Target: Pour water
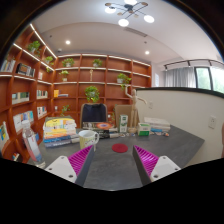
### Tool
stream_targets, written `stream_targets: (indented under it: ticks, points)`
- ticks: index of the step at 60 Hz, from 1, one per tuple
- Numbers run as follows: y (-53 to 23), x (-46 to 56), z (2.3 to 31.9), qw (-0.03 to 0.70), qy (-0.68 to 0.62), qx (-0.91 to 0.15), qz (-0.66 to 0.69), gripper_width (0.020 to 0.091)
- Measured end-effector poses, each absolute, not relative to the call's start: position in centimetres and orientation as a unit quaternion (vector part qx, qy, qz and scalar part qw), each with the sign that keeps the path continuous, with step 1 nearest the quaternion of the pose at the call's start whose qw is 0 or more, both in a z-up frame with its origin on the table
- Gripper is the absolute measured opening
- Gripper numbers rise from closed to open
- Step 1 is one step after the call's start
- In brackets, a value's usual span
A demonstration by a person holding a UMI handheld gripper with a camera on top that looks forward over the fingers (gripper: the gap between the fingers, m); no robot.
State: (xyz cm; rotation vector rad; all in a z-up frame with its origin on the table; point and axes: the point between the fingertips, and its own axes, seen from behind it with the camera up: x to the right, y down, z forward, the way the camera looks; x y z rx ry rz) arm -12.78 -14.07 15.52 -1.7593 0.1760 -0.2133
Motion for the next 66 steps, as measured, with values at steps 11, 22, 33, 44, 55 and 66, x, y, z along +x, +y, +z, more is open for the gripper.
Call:
stream_targets:
  ticks: [11, 22, 33, 44, 55, 66]
  points:
    - [-14.3, -22.3, 14.6, 0.648, 0.01, -0.761, -0.001, 0.0831]
    - [-12.7, -34.3, 12.3, 0.64, -0.06, -0.762, 0.083, 0.0833]
    - [-8.8, -41.7, 10.4, 0.645, -0.083, -0.755, 0.086, 0.0835]
    - [-5.6, -44.4, 10.1, 0.651, -0.064, -0.753, 0.072, 0.0795]
    - [-3.7, -44.2, 9.6, 0.653, -0.072, -0.752, 0.049, 0.0519]
    - [-3.4, -43.9, 9.4, 0.661, -0.059, -0.746, 0.058, 0.039]
